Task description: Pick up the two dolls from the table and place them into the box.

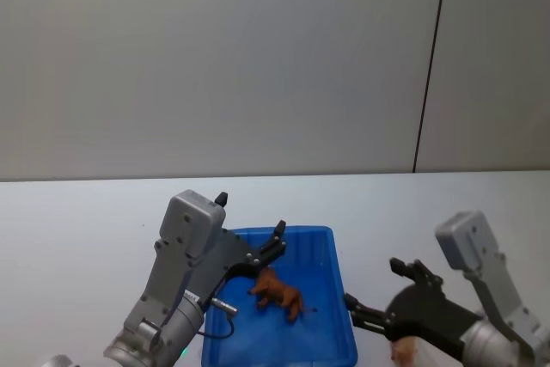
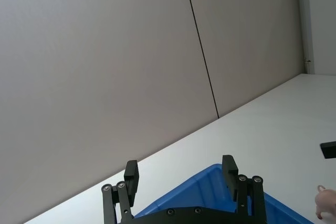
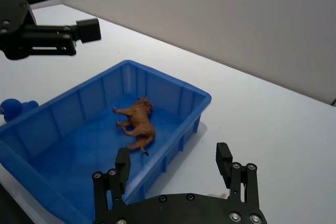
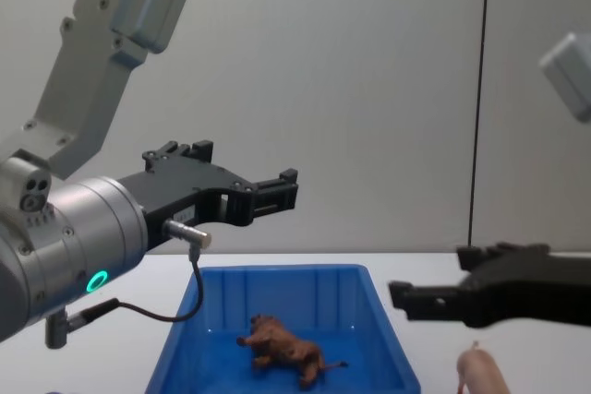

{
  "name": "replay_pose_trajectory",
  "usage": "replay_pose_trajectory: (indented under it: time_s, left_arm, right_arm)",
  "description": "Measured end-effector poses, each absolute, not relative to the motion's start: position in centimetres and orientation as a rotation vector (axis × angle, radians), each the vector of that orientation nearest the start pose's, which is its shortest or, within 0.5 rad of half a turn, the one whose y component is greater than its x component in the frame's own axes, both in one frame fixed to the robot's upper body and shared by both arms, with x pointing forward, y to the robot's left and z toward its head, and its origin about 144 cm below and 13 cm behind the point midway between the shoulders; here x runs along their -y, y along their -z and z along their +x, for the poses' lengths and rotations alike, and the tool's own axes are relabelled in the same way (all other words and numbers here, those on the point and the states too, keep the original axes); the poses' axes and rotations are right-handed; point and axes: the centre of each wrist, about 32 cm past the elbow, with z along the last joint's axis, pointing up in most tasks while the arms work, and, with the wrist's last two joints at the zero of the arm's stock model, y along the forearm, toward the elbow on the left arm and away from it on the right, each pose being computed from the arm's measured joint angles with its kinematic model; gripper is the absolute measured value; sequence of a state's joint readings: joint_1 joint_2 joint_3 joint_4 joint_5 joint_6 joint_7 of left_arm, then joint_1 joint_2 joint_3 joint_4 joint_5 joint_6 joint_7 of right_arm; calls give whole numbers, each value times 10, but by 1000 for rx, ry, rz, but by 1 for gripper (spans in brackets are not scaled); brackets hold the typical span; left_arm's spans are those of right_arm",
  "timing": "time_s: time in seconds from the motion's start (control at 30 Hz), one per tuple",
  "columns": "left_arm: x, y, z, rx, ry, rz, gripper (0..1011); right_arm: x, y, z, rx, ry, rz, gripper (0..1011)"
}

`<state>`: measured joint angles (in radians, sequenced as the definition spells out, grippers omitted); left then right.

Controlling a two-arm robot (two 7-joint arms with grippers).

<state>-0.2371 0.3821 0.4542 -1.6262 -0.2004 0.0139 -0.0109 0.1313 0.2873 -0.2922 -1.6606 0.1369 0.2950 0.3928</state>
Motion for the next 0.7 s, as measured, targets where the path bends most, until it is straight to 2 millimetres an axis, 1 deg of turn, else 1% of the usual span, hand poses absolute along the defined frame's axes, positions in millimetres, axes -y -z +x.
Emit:
replay_pose_trajectory:
  time_s: [0.27,0.53,0.7]
  left_arm:
    - [-198,-1204,492,268,-1124,61,1001]
    - [-198,-1204,492,267,-1124,61,1001]
    - [-198,-1204,492,268,-1124,61,1002]
  right_arm:
    - [222,-1184,461,-37,958,-275,1001]
    - [226,-1173,452,-82,991,-303,1001]
    - [227,-1166,451,-117,1008,-321,1001]
